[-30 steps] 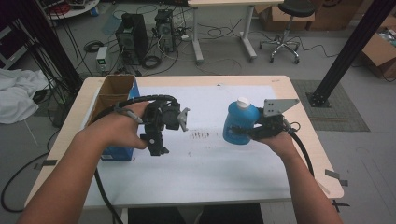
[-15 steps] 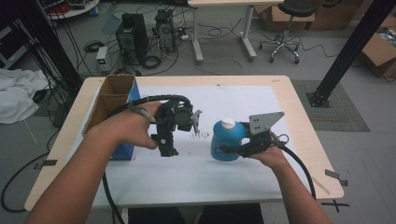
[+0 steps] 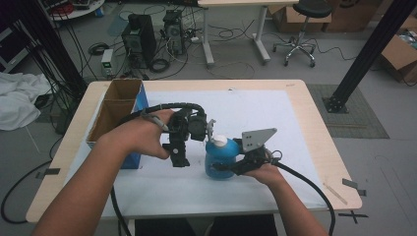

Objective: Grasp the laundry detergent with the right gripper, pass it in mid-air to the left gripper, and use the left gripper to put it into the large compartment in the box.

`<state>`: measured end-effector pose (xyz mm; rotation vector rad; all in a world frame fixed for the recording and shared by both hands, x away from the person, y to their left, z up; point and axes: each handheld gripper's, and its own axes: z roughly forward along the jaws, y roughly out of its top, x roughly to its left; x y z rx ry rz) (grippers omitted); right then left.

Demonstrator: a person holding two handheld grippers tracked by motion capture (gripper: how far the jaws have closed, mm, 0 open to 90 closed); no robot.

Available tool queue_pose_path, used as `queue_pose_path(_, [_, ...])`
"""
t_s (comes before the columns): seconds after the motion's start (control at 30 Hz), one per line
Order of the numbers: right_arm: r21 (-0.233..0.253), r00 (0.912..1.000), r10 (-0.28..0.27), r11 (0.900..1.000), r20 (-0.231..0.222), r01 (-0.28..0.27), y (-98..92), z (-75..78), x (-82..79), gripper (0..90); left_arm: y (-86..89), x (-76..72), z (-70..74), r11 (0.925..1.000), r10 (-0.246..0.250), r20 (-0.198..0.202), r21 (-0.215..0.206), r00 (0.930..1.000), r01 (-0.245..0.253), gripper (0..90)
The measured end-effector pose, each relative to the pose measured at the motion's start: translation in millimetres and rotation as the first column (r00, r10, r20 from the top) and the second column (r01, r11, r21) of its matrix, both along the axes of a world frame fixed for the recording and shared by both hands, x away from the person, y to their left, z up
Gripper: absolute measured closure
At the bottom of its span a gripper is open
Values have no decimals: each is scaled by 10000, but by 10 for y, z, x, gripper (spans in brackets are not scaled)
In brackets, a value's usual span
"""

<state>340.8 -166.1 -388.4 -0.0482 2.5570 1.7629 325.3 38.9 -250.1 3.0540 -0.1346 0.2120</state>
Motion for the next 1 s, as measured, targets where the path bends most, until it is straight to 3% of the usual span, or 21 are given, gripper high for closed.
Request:
queue_pose_path(0.17, [-368, 9998, 165, 9992, -127, -169, 190, -54, -12, 469, -28, 8, -30, 10000, -44, -95, 67, 9999, 45, 1])
queue_pose_path(0.43, [-287, 9985, 522, 9982, -139, -526, 498, -62, 1, 468, -19, -15, -43, 9999, -50, -154, 90, 9999, 51, 1])
queue_pose_path(1.0, [-128, 9974, 608, 9980, -385, -613, 782, -92, 52, 467, 36, -22, -121, 9995, 209, -265, 253, 9994, -202, 1])
